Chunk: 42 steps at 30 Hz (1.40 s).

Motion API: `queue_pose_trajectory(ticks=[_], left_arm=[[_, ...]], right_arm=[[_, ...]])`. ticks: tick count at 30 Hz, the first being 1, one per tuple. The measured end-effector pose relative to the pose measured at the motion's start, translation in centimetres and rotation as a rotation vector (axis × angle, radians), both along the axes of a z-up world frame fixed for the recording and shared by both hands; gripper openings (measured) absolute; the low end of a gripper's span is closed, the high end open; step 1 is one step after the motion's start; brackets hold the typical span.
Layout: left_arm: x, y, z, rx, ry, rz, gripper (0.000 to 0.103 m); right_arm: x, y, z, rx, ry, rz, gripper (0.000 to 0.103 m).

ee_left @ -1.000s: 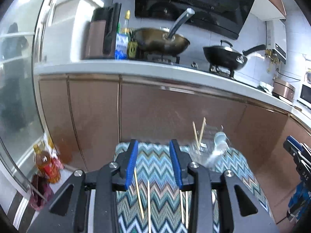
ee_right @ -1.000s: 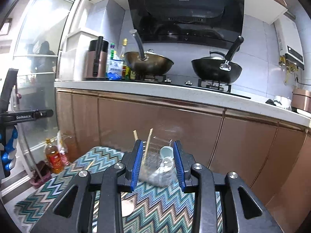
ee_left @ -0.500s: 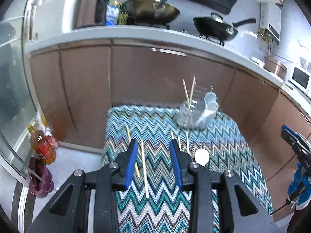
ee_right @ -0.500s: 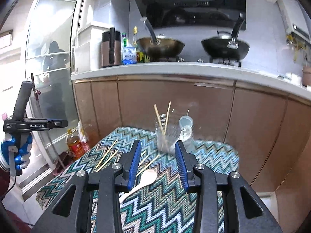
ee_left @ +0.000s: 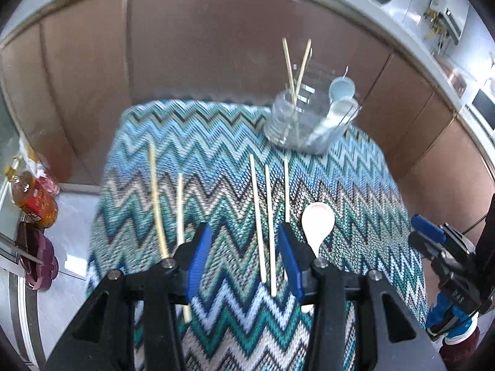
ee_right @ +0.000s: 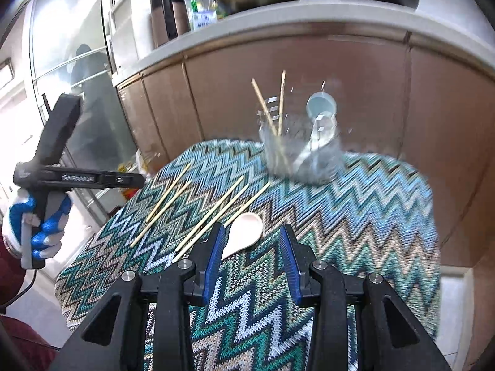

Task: Organize utensils
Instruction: 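Open both tools and move them back toward the remaining chopsticks and spoon, then grasp the white spoon with the right tool while the left tool grasps a chopstick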

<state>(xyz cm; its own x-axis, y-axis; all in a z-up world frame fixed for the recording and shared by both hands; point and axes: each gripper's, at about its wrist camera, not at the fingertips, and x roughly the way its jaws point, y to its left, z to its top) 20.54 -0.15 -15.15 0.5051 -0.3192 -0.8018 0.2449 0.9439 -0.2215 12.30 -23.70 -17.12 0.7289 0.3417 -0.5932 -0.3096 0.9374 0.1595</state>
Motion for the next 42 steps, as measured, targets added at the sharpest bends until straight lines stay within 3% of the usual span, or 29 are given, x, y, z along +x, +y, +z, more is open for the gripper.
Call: queue_pose_trajectory(ticks=[12,19,26,28,30,35,42], left_arm=[[11.5,-4.9,-6.1,-0.003,0.303,-0.041,0.035],[14.2,-6.6,-7.7,0.050,0.359,-0.062,0.023],[15.0,-7.5,-9.3,0.093,0.405,-0.064,0.014],[15.1,-7.6,-9.5,0.093,0.402,-0.060,0.012],[15.1,-7.7,-9.5,0.096,0.397,-0.055,0.008],[13.8,-7.7,-9.2,0.062,0.362,-0.044,0.005],[9.4,-5.6,-6.0,0.001,0.232,-0.020,0.005]], right_arm=[[9.3,-1.1,-6.4,0.205,0.278,0.124,0.035],[12.5,-0.8,-8.8,0.259,0.373,0.185,0.029],[14.6,0.6,-9.8,0.235,0.411,0.256,0.025],[15.3,1.2,-10.3,0.225,0.423,0.271,0.022],[15.8,1.6,-10.6,0.211,0.431,0.279,0.010],[16.1,2.4,-10.6,0.173,0.399,0.267,0.007],[13.2,2.8,-7.1,0.127,0.274,0.235,0.007]])
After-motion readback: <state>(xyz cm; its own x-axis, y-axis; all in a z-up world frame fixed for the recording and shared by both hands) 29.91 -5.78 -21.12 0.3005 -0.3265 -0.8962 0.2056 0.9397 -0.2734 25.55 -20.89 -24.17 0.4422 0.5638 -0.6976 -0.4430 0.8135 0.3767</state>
